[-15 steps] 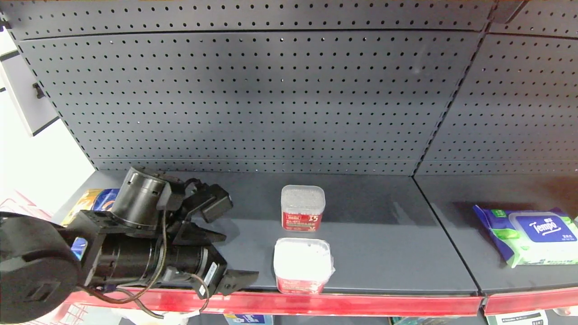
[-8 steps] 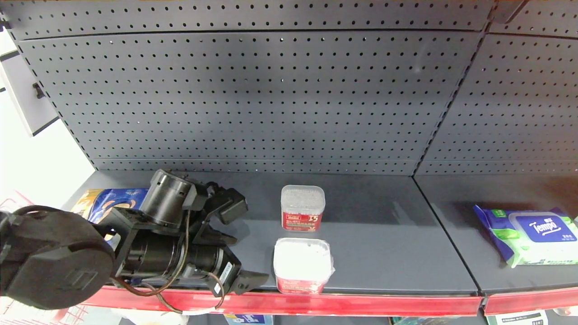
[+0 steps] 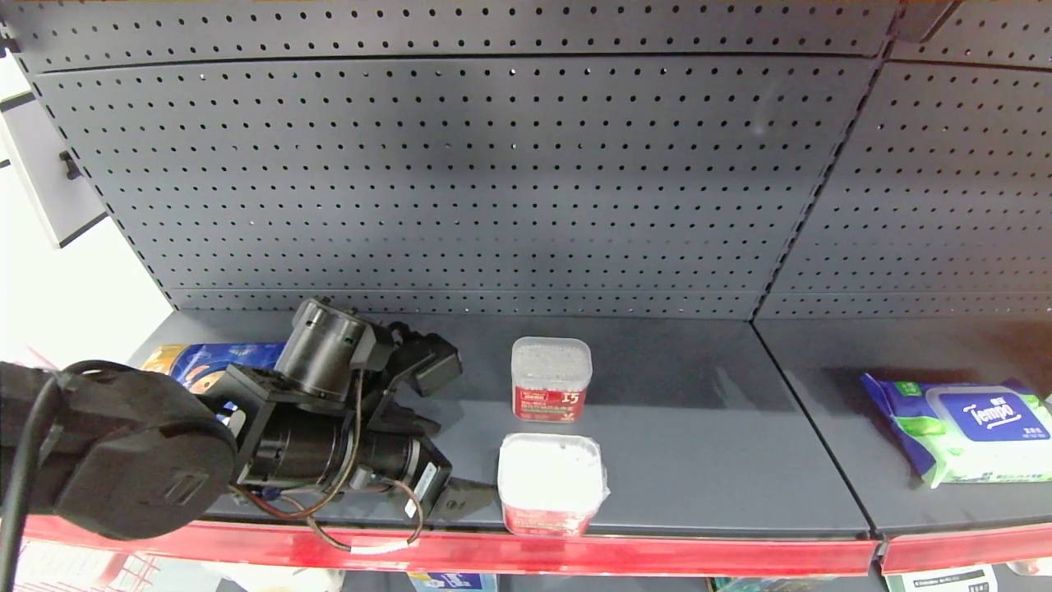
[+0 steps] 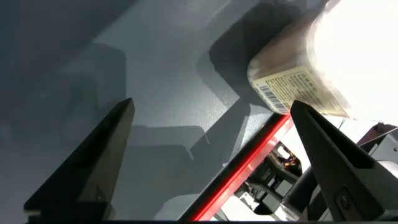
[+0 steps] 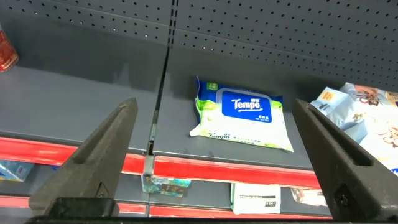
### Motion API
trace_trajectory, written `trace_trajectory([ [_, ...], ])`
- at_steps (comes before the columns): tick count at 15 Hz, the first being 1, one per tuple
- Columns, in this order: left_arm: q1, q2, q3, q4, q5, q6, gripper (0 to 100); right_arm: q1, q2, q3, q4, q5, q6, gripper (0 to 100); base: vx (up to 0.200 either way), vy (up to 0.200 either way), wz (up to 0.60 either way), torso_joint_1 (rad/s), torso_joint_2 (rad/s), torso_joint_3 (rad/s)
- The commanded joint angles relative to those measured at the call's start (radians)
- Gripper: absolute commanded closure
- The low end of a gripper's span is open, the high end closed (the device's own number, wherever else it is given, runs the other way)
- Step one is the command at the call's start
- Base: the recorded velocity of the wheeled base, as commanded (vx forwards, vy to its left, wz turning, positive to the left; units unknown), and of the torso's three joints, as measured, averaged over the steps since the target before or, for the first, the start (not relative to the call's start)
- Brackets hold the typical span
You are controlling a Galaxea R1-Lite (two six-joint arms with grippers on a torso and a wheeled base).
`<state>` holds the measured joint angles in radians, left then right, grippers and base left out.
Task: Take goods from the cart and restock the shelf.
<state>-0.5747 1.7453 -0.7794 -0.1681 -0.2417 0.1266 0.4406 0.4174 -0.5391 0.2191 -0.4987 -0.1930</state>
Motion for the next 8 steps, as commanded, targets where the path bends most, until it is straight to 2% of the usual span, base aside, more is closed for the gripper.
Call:
trace_trajectory([
  [1,-0.001,0.002,-0.001,-0.001,-0.001,0.001,0,0.000,0.004,0.004,0.000,0.000,0.001,0,0.000,0.000,0.00,0.000,0.00,0.000],
  [8,0.001,0.017,-0.026,-0.001,-0.001,-0.001,0,0.001,0.007,0.007,0.000,0.000,0.001,0,0.000,0.000,0.00,0.000,0.00,0.000],
])
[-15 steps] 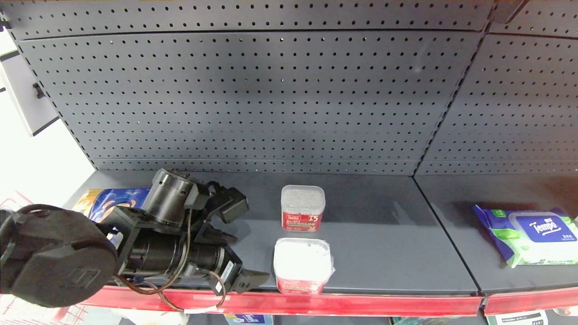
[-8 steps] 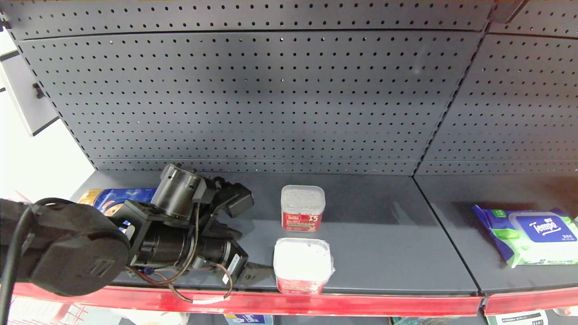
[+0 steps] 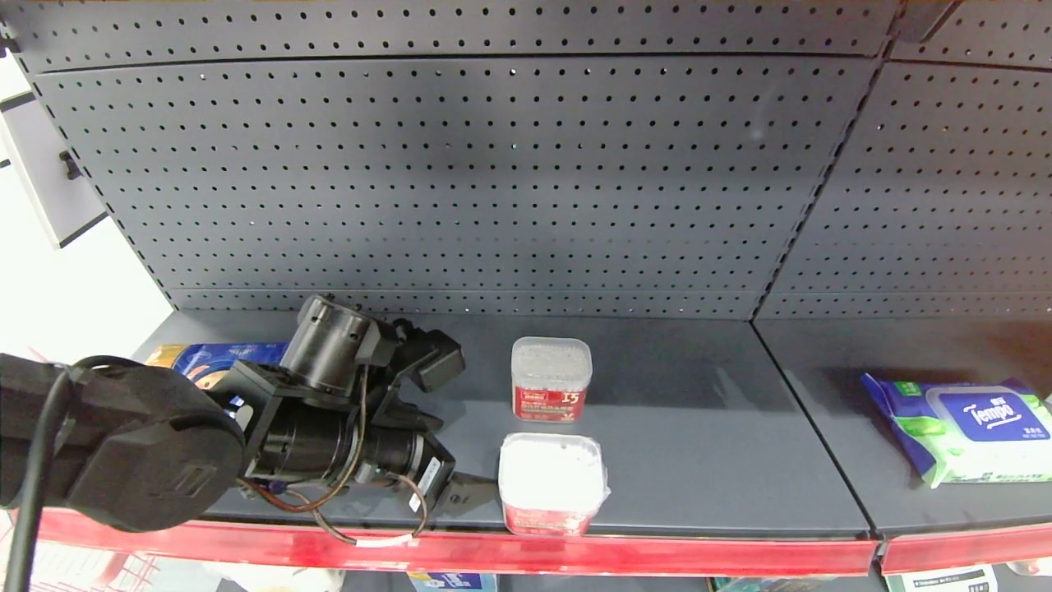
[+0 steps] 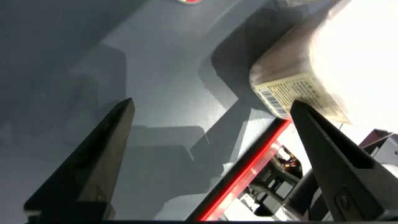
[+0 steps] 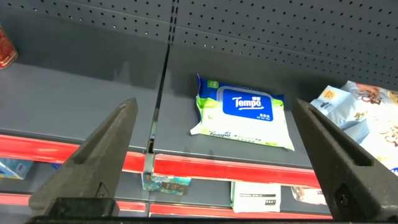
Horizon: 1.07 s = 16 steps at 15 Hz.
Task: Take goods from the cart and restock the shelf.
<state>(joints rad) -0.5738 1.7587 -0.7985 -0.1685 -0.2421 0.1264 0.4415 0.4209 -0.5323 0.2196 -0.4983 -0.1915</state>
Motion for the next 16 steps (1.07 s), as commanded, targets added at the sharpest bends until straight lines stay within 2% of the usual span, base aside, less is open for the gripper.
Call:
trace_trajectory([
  [1,-0.001,0.007,-0.011,0.000,0.000,0.001,0,0.000,0.004,0.000,0.000,0.000,0.000,0,0.000,0.000,0.00,0.000,0.00,0.000],
  [16,0.003,0.001,-0.010,0.000,0.000,-0.001,0,-0.001,0.006,0.000,0.000,0.000,0.000,0,0.000,0.000,0.00,0.000,0.00,0.000],
])
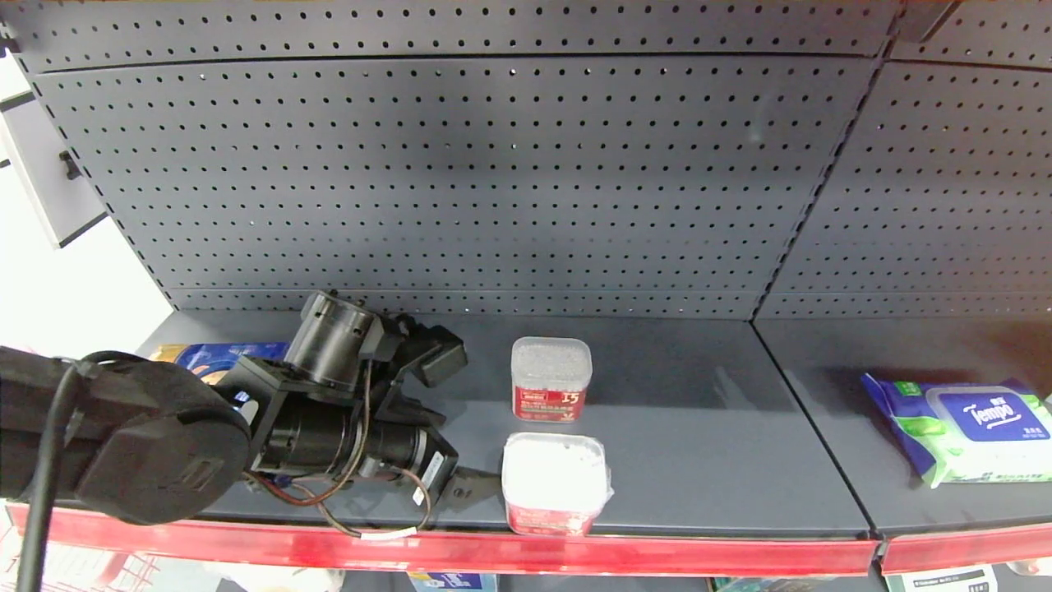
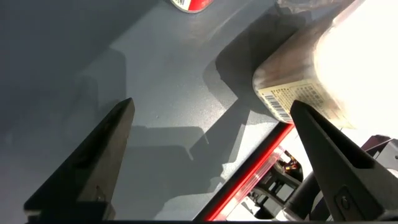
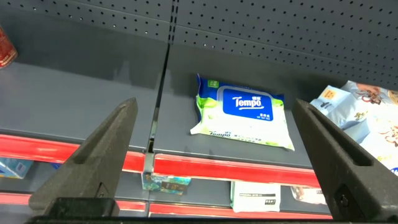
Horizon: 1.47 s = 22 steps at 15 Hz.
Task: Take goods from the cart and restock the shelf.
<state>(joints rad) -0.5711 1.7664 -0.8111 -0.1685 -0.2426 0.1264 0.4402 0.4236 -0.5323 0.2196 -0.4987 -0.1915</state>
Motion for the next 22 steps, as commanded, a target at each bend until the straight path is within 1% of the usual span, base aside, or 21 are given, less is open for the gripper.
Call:
trace_trajectory([
  [1,0.039,-0.081,0.058,0.003,0.000,-0.001,0,0.002,0.003,0.003,0.001,0.000,0.000,0,0.000,0.000,0.00,0.000,0.00,0.000],
  [2,0.071,-0.159,0.115,0.003,0.000,-0.001,0,0.002,0.001,0.006,0.003,0.000,0.001,0,0.000,0.000,0.00,0.000,0.00,0.000],
  [3,0.115,-0.272,0.173,0.003,-0.001,-0.001,0,0.002,0.001,0.015,0.003,0.000,0.001,0,0.000,0.000,0.00,0.000,0.00,0.000],
  [4,0.169,-0.398,0.211,0.024,-0.006,-0.004,0,0.002,0.001,0.018,0.003,0.000,0.003,0,0.000,0.000,0.00,0.000,0.00,0.000],
  [5,0.227,-0.541,0.227,0.078,-0.011,-0.008,0,0.005,0.001,0.020,0.004,0.000,0.009,0,0.000,0.000,0.00,0.000,0.00,0.000],
  [6,0.278,-0.713,0.224,0.188,-0.023,-0.024,0,0.006,0.000,0.020,0.023,0.000,0.027,0,0.000,0.000,0.00,0.000,0.00,0.000],
  [7,0.300,-0.884,0.211,0.337,-0.043,-0.062,0,0.006,-0.008,0.020,0.067,0.000,0.041,0,0.000,0.000,0.00,0.000,0.00,0.000],
  [8,0.301,-1.047,0.185,0.515,-0.044,-0.103,0,0.006,-0.026,0.012,0.126,0.000,0.041,0,0.000,0.000,0.00,0.000,0.00,0.000],
  [9,0.303,-1.157,0.170,0.646,-0.038,-0.125,0,0.008,-0.037,0.012,0.158,0.000,0.041,0,0.000,0.000,0.00,0.000,0.00,0.000],
  [10,0.304,-1.317,0.173,0.801,-0.007,-0.133,0,0.000,-0.055,0.025,0.172,0.000,0.043,0,0.000,0.000,0.00,0.000,0.00,0.000],
  [11,0.304,-1.368,0.179,0.837,0.019,-0.133,0,-0.008,-0.066,0.029,0.173,-0.003,0.044,0,0.000,0.000,0.00,0.000,0.00,0.000],
  [12,0.304,-1.512,0.196,0.928,0.144,-0.133,0,-0.138,-0.072,0.012,0.185,-0.007,0.044,0,0.000,0.000,0.00,0.000,0.00,0.000],
  [13,0.304,-1.555,0.194,0.963,0.193,-0.133,0,-0.232,-0.057,-0.003,0.187,-0.004,0.050,0,0.000,0.000,0.00,0.000,0.00,0.000],
  [14,0.309,-1.602,0.190,1.032,0.259,-0.143,0,-0.362,-0.032,0.005,0.188,0.000,0.095,0,0.000,0.000,0.00,0.000,0.00,0.000],
  [15,0.316,-1.616,0.199,1.046,0.286,-0.166,0,-0.385,-0.037,0.023,0.192,0.006,0.112,0,0.000,0.000,0.00,0.000,0.00,0.000],
  [16,0.330,-1.616,0.208,1.043,0.302,-0.195,0,-0.383,-0.048,0.049,0.195,0.020,0.118,0,0.000,0.000,0.00,0.000,0.00,0.000],
  [17,0.398,-1.596,0.216,0.992,0.332,-0.304,0,-0.360,-0.157,0.132,0.188,0.146,0.118,0,0.000,0.000,0.00,0.000,0.00,0.000],
  [18,0.465,-1.596,0.227,0.994,0.347,-0.333,0,-0.360,-0.215,0.170,0.195,0.198,0.119,0,0.000,0.000,0.00,0.000,0.00,0.000],
  [19,0.531,-1.616,0.260,1.014,0.350,-0.333,0,-0.367,-0.258,0.221,0.195,0.198,0.121,0,0.000,0.000,0.00,0.000,0.00,0.000],
  [20,0.571,-1.645,0.276,1.029,0.350,-0.330,0,-0.377,-0.275,0.245,0.195,0.193,0.121,0,0.000,0.000,0.00,0.000,0.00,0.000],
  [22,0.571,-1.661,0.305,1.017,0.344,-0.329,0,-0.603,-0.207,0.278,0.199,0.197,0.119,0,0.000,0.000,0.00,0.000,0.00,0.000],
])
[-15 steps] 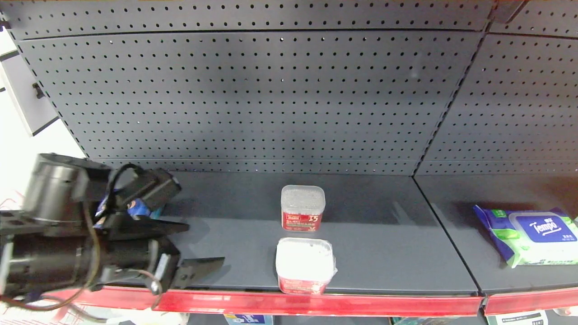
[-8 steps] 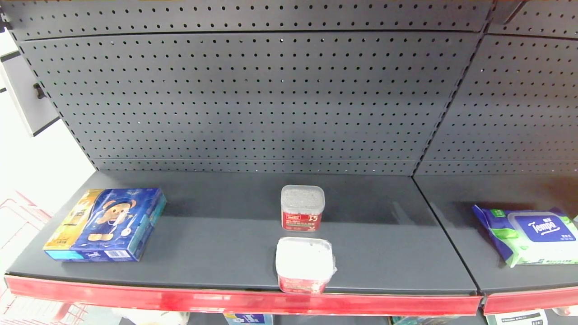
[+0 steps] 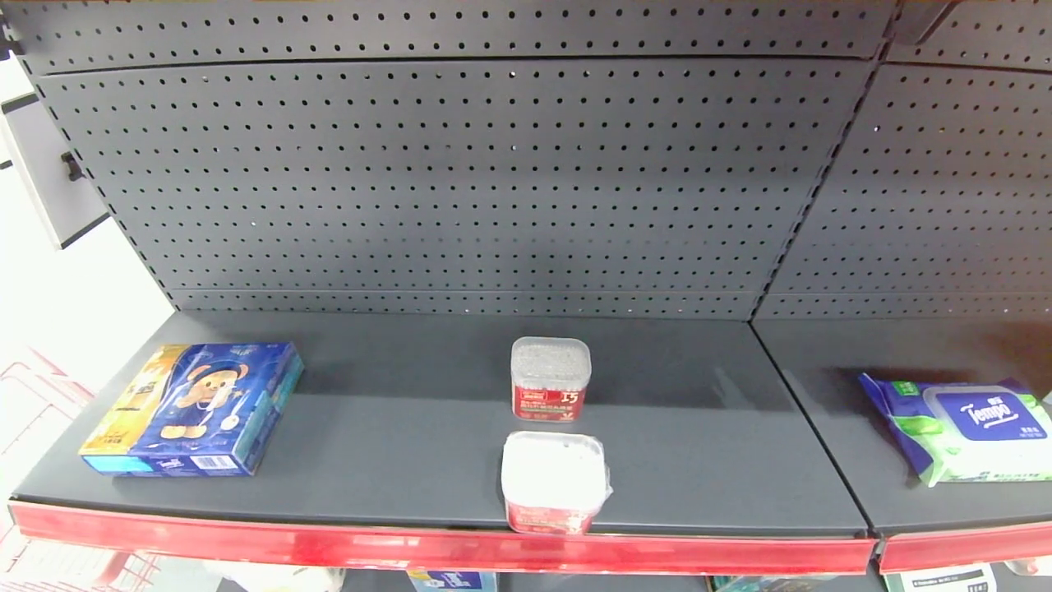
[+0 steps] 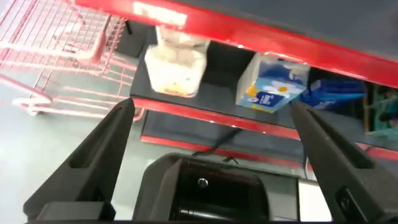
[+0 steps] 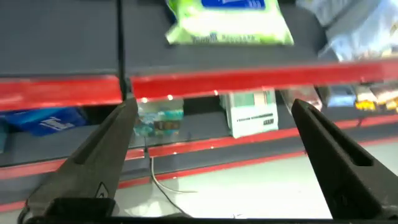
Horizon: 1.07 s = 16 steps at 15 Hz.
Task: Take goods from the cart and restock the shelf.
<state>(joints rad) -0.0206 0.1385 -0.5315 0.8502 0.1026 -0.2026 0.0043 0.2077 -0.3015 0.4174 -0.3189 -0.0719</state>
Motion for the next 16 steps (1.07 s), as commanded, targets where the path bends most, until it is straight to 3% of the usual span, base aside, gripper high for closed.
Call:
trace_trajectory([
  [1,0.004,-0.034,0.056,-0.077,-0.003,0.002,0,-0.234,0.044,0.042,-0.003,0.058,-0.003,0,0.000,0.000,0.00,0.000,0.00,0.000],
  [2,-0.042,-0.060,0.134,-0.218,-0.009,0.026,0,-0.233,0.004,0.045,-0.006,0.192,-0.014,0,0.000,0.000,0.00,0.000,0.00,0.000],
  [3,-0.094,-0.116,0.212,-0.335,-0.014,0.075,0,-0.217,-0.059,0.056,-0.011,0.305,-0.037,0,0.000,0.000,0.00,0.000,0.00,0.000],
  [4,-0.117,-0.139,0.320,-0.441,-0.006,0.170,0,-0.194,-0.114,0.105,-0.057,0.437,-0.088,0,0.000,0.000,0.00,0.000,0.00,0.000],
  [5,-0.116,-0.139,0.341,-0.487,-0.011,0.186,0,-0.194,-0.109,0.130,-0.132,0.442,-0.104,0,0.000,0.000,0.00,0.000,0.00,0.000],
  [6,-0.116,-0.139,0.363,-0.550,-0.015,0.186,0,-0.194,-0.109,0.182,-0.243,0.423,-0.108,0,0.000,0.000,0.00,0.000,0.00,0.000],
  [7,-0.116,-0.139,0.404,-0.617,-0.038,0.184,0,-0.194,-0.109,0.301,-0.444,0.406,-0.104,0,0.000,0.000,0.00,0.000,0.00,0.000],
  [8,-0.116,-0.139,0.424,-0.669,-0.044,0.183,0,-0.194,-0.109,0.301,-0.483,0.406,-0.091,0,0.000,0.000,0.00,0.000,0.00,0.000],
  [11,-0.116,-0.139,0.464,-0.758,-0.027,0.184,0,-0.187,-0.105,0.301,-0.440,0.448,-0.052,0,0.000,0.000,0.00,0.000,0.00,0.000],
  [12,-0.094,-0.139,0.464,-0.758,0.045,0.181,0,-0.165,-0.102,0.301,-0.436,0.508,-0.037,0,0.000,0.000,0.00,0.000,0.00,0.000],
  [13,-0.062,-0.137,0.464,-0.757,0.077,0.183,0,-0.159,-0.106,0.301,-0.437,0.503,-0.037,0,0.000,0.000,0.00,0.000,0.00,0.000],
  [14,-0.059,-0.139,0.464,-0.757,0.066,0.183,0,-0.161,-0.106,0.301,-0.445,0.492,-0.037,0,0.000,0.000,0.00,0.000,0.00,0.000],
  [16,-0.022,-0.139,0.462,-0.755,0.083,0.183,0,-0.161,-0.106,0.301,-0.439,0.348,-0.025,0,0.000,0.000,0.00,0.000,0.00,0.000],
])
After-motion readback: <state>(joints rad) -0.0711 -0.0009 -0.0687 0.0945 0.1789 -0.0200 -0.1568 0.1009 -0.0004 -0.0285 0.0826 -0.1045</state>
